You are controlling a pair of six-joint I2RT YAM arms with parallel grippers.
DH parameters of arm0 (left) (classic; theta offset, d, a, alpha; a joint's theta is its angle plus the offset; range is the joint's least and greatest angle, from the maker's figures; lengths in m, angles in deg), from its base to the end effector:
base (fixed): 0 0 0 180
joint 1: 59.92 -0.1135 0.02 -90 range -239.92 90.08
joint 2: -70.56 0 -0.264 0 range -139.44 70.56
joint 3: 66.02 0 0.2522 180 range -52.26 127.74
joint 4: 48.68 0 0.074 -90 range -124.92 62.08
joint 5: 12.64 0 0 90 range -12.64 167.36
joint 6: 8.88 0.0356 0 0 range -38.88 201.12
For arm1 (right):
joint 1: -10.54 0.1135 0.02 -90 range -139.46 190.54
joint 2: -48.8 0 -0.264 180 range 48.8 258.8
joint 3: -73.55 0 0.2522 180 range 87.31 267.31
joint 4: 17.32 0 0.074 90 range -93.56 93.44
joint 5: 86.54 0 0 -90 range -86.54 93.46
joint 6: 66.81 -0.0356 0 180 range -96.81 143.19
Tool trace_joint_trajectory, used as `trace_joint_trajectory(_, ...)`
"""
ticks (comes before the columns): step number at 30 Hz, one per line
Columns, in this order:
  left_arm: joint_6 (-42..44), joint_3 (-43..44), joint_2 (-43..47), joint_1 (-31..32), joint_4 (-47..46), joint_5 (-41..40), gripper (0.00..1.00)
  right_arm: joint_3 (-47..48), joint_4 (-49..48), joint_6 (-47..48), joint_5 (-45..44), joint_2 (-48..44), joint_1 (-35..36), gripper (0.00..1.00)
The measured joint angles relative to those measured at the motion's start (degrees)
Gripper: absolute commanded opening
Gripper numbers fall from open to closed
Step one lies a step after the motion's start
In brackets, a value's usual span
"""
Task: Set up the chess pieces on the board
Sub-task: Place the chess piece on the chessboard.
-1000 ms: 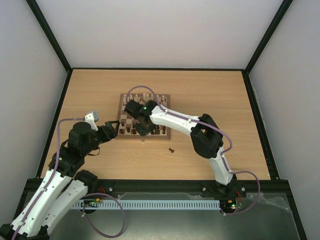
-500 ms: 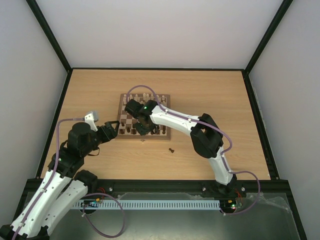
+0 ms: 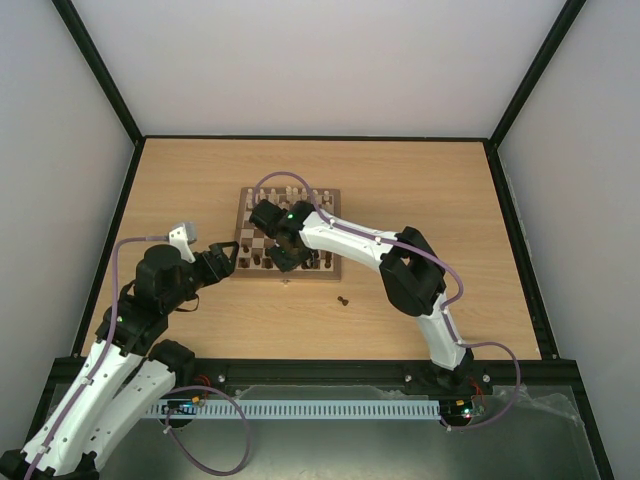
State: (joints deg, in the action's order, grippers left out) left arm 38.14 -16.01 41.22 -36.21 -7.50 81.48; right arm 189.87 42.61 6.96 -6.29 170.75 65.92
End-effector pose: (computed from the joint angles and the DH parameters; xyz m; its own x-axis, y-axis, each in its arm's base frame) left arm 0.1165 -0.0540 0.2935 -0.5501 -0.5011 -0.6681 0.1198 0.7444 -0.6569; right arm 0.2639 0.3717 0.2135 -0.7122 -0.5467 -0.4403 -0.5959 0.8024 -0.0324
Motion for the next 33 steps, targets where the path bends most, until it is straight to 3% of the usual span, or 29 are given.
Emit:
trace_joint_trajectory(11, 0.0, 0.0, 0.02, 0.0, 0.0, 0.02, 0.8, -0.44, -1.6, 0.0, 1.36, 0.0, -0.02, 0.19)
trace_joint_trajectory(19, 0.0, 0.0, 0.24, 0.0, 0.0, 0.15, 0.8, -0.96, -1.92, -0.07, 1.33, 0.0, -0.24, 0.28)
trace_joint_trajectory(33, -0.02, 0.02, 0.39, 0.0, 0.02, 0.42, 0.8, -1.99, -2.49, -0.24, 2.1, -3.48, -0.26, 0.32)
